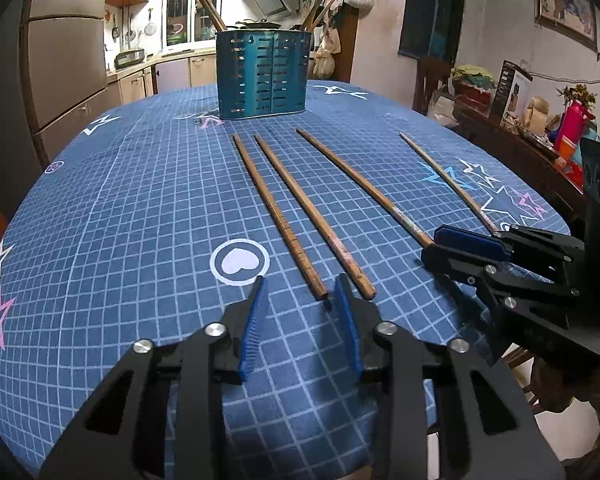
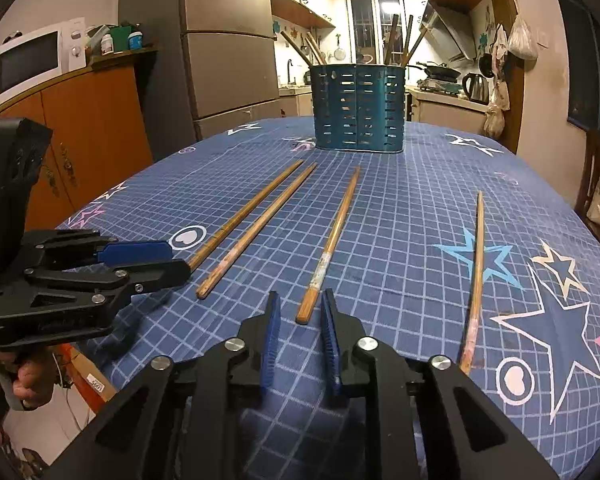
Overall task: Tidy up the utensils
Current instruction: 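Move the open right tool back over the remaining chopsticks, then close the right tool on one wooden chopstick, then lift the chopstick with the right tool and carry it to the holder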
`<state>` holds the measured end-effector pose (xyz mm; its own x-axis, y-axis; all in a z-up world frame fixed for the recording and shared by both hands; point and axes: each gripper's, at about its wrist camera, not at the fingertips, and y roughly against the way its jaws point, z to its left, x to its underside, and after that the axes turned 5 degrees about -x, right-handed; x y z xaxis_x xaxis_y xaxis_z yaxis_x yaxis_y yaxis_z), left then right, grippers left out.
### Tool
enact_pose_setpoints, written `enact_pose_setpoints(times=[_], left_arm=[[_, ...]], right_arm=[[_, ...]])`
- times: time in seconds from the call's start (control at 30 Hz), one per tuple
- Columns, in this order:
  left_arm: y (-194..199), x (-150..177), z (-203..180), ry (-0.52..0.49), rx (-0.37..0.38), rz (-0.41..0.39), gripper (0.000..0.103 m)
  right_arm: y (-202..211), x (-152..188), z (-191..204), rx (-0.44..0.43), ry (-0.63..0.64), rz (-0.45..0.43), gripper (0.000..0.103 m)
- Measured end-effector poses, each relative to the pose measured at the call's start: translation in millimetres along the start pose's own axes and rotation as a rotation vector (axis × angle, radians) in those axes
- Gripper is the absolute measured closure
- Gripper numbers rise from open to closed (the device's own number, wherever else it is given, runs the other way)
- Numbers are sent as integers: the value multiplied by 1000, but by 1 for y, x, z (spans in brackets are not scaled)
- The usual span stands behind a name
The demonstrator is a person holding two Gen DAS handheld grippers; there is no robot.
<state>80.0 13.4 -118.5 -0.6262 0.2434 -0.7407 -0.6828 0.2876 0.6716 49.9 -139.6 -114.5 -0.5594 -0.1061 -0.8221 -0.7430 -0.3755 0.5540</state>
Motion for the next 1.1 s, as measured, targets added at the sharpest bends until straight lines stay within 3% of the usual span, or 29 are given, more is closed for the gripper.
enact_pose_setpoints(times=[0.07, 0.83, 0.97, 1.1], left_arm=[[0, 1, -4, 0, 12, -1, 80], [-2, 7, -22, 8, -52, -77, 80], [-3, 8, -18, 35, -80, -88, 96], [-2, 8, -17, 42, -88, -96, 96]], right_arm=[[0, 1, -2, 1, -6, -6, 86], [-2, 6, 9, 55, 49, -39, 86], [0, 10, 11, 59, 40, -58, 93], [2, 12, 11, 59, 27, -74, 93]])
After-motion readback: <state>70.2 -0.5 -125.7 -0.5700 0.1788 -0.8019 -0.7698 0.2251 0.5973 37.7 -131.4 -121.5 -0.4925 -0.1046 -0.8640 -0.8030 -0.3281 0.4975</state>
